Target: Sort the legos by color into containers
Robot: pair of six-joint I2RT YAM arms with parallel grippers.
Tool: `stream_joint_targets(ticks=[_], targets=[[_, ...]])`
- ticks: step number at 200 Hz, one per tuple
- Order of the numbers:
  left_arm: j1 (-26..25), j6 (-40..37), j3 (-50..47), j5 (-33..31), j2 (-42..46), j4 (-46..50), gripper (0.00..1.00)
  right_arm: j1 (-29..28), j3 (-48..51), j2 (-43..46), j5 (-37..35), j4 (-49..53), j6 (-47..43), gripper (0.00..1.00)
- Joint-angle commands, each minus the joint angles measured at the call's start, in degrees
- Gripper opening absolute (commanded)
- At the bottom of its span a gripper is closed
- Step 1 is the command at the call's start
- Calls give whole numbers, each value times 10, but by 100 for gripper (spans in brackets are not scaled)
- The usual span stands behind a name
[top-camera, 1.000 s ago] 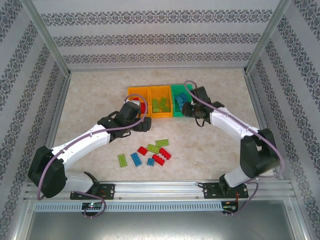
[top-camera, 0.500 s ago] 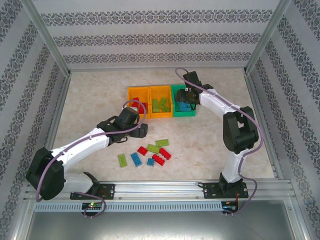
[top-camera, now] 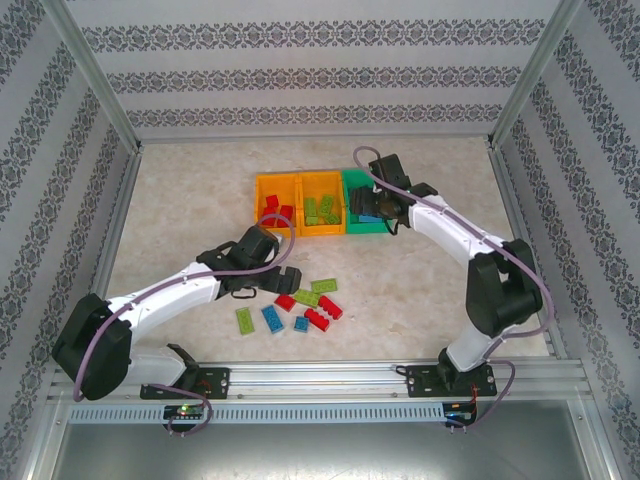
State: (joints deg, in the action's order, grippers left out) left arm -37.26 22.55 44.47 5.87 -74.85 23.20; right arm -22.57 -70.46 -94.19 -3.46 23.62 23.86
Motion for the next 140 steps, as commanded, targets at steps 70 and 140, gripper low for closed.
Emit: stream_joint_targets(ticks=[70, 140], targets=[[-114, -272, 49, 23, -63, 9, 97, 23, 122, 100, -37, -14, 3, 81], [-196, -400, 135, -10, -180, 30, 94, 43, 146, 124, -37, -13, 0, 82]])
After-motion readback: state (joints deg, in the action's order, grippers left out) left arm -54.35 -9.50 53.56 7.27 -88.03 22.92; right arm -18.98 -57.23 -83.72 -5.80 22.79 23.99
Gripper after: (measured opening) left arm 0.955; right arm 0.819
